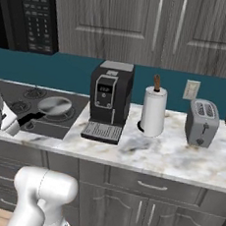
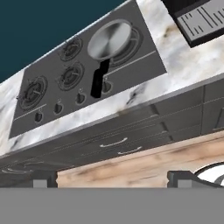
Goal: Move the pot and pan from the stove into the sink.
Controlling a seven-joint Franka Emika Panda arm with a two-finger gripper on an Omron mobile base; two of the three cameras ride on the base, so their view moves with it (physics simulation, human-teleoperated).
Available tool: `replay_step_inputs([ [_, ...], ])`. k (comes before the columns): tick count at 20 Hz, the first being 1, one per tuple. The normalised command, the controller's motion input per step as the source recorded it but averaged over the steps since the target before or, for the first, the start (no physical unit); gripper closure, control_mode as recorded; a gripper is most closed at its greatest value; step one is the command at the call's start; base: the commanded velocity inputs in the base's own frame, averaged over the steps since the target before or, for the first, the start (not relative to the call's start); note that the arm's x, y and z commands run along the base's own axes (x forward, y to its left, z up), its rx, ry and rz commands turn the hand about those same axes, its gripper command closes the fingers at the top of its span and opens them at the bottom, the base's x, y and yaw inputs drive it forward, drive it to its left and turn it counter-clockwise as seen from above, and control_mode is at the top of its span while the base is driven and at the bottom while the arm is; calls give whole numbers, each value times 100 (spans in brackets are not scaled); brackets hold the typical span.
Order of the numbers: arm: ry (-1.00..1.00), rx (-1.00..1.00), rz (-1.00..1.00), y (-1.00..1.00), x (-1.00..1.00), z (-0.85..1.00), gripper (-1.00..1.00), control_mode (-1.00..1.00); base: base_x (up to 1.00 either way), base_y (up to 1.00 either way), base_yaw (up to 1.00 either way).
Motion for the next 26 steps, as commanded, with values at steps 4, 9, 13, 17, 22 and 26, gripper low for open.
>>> replay_step_inputs([
  [4,-2,0,0,19,38,-17,-100,-100,0,0,0],
  [9,-1,-4,0,27,37,-21,-100,-100,0,0,0],
  [13,0,-7,0,34,34,-20,-100,-100,0,0,0],
  [17,0,-6,0,32,35,-20,-100,-100,0,0,0],
  [22,0,-1,0,25,38,-14,-100,-100,0,0,0],
  [26,0,0,0,16,39,-15,-100,-100,0,0,0],
])
